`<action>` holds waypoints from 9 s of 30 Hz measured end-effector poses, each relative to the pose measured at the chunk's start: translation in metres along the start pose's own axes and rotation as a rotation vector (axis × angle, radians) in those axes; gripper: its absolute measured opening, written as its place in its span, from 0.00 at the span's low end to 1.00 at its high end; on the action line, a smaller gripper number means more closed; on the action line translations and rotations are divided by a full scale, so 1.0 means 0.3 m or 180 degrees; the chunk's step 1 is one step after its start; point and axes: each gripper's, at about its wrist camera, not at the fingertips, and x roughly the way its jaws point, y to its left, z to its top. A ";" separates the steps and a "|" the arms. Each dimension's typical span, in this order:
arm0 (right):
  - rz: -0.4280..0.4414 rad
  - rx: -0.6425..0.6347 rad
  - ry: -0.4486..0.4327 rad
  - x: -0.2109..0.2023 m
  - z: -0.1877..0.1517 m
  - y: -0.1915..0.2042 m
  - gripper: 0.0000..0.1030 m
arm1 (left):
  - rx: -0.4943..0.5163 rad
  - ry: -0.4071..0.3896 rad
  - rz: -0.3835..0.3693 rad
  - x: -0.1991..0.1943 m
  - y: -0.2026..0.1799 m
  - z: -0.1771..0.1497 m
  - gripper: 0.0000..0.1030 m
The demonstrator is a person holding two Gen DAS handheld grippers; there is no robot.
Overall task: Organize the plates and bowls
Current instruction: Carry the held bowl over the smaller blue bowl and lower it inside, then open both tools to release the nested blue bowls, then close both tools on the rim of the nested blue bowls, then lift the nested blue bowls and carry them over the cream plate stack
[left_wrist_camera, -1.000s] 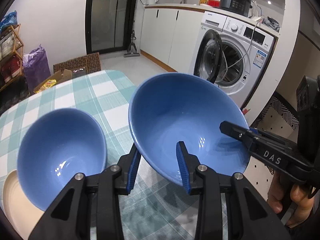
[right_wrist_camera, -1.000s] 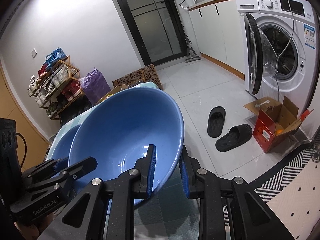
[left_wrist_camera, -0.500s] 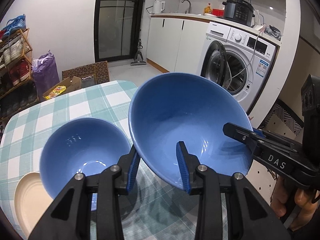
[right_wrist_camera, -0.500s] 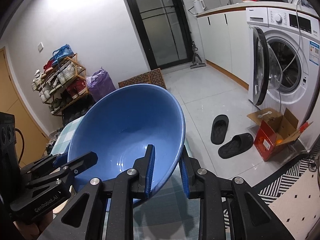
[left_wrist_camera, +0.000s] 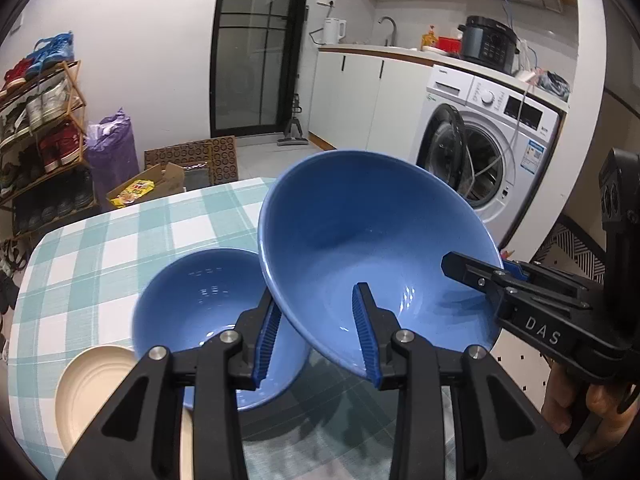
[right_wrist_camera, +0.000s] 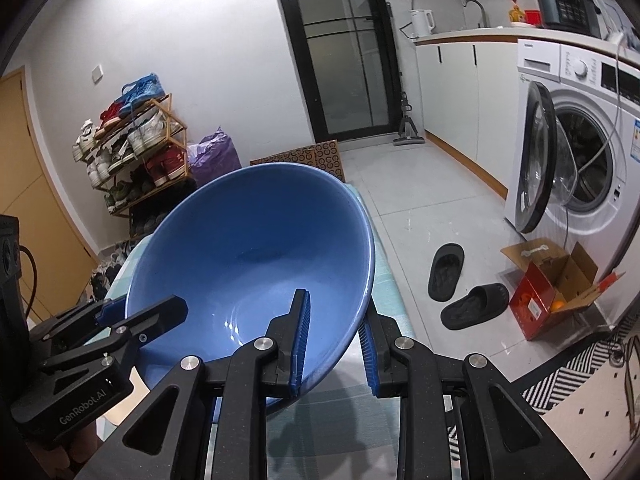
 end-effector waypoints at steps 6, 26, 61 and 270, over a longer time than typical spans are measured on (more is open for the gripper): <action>0.0033 -0.0132 0.0019 0.014 0.011 0.091 0.23 | -0.0091 -0.0048 0.0051 -0.035 0.066 -0.010 0.34; 0.0130 -0.0398 0.0190 0.143 0.018 0.311 0.23 | -0.0383 -0.0057 0.0203 -0.064 0.259 -0.057 0.34; 0.0102 -0.0516 0.0559 0.389 -0.045 0.412 0.24 | -0.0503 0.0313 0.0439 0.095 0.387 -0.126 0.34; 0.1323 -0.0781 0.0209 0.194 -0.121 0.674 0.42 | -0.0745 0.0053 0.0730 -0.294 0.583 -0.266 0.48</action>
